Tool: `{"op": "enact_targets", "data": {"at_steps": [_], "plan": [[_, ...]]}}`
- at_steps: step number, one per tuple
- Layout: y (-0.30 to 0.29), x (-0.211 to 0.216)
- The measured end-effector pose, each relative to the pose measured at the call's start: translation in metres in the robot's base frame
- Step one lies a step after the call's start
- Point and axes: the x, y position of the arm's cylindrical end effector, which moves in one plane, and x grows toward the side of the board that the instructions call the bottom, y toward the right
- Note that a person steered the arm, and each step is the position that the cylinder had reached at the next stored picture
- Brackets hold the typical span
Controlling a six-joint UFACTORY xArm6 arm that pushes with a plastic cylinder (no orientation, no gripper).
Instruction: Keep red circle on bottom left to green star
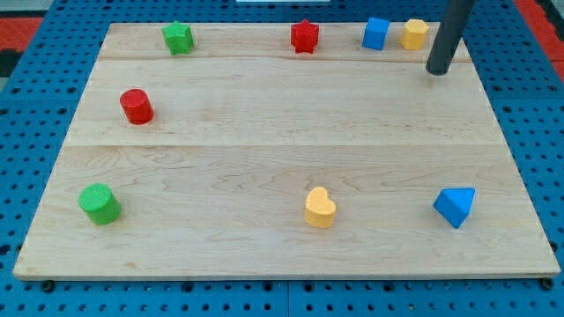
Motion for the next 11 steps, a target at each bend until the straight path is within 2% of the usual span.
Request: {"op": "enact_targets", "data": {"at_steps": [1,3,4,5,6,7,10,11], "plan": [[-0.067,0.027],[-0.25,0.094],[-0.314,0.118],[-0.393,0.116],[-0.41,0.096],[-0.439,0.095],[-0.395,0.061],[-0.38,0.02]]}}
